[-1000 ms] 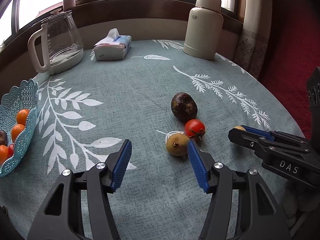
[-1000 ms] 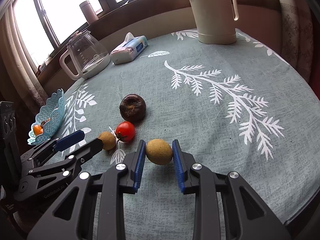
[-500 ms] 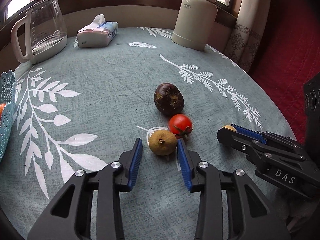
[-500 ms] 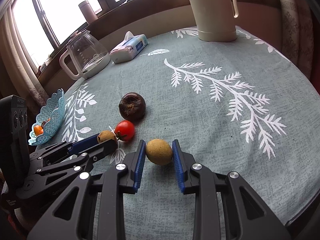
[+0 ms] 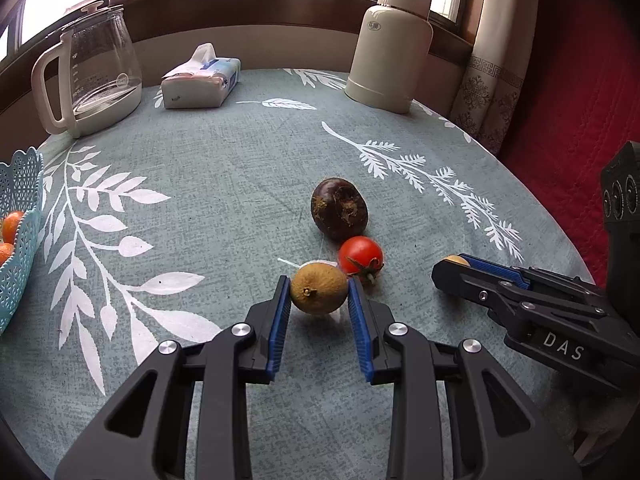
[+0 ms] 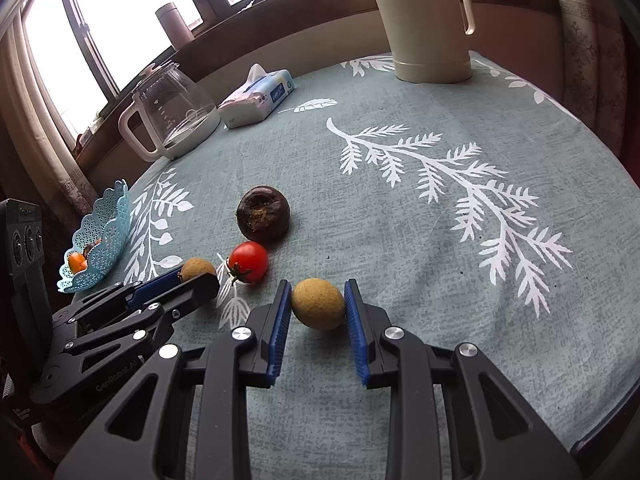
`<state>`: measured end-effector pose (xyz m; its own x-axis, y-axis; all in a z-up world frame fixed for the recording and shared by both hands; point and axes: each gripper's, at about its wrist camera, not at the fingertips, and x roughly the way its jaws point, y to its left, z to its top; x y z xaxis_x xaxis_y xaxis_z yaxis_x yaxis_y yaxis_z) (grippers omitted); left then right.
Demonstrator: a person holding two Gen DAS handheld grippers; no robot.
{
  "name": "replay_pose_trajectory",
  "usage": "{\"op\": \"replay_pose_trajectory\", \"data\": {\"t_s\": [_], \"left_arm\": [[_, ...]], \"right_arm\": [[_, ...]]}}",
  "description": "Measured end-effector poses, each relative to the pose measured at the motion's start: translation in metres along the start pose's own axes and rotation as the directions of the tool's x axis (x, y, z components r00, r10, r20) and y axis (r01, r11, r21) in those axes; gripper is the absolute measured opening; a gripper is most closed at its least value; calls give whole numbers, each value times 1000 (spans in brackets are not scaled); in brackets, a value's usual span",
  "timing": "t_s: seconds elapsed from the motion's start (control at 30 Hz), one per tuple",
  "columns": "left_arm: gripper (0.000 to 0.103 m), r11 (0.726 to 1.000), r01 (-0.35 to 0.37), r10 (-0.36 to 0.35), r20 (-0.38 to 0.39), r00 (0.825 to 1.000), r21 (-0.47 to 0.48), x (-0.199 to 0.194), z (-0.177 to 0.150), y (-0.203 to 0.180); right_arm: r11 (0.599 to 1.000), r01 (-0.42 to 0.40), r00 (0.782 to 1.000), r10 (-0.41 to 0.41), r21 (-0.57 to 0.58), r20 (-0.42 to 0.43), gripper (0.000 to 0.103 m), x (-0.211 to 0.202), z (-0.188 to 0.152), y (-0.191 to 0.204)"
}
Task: Organize fruits
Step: 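Carry the kiwi into the blue basket and open the left gripper while right holds fruit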
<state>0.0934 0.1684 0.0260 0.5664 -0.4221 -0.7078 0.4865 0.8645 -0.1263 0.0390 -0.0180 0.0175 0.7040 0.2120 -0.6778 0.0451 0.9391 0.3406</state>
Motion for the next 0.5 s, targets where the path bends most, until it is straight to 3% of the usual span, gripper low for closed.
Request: {"op": "replay_pose_trajectory", "data": {"t_s": [0.5], "left_arm": [[30,990,-116,125,114,986,-75,-29,1,23]], "right_arm": [[1000,10,1000,-10,-4,-1,28,0,0,0]]}}
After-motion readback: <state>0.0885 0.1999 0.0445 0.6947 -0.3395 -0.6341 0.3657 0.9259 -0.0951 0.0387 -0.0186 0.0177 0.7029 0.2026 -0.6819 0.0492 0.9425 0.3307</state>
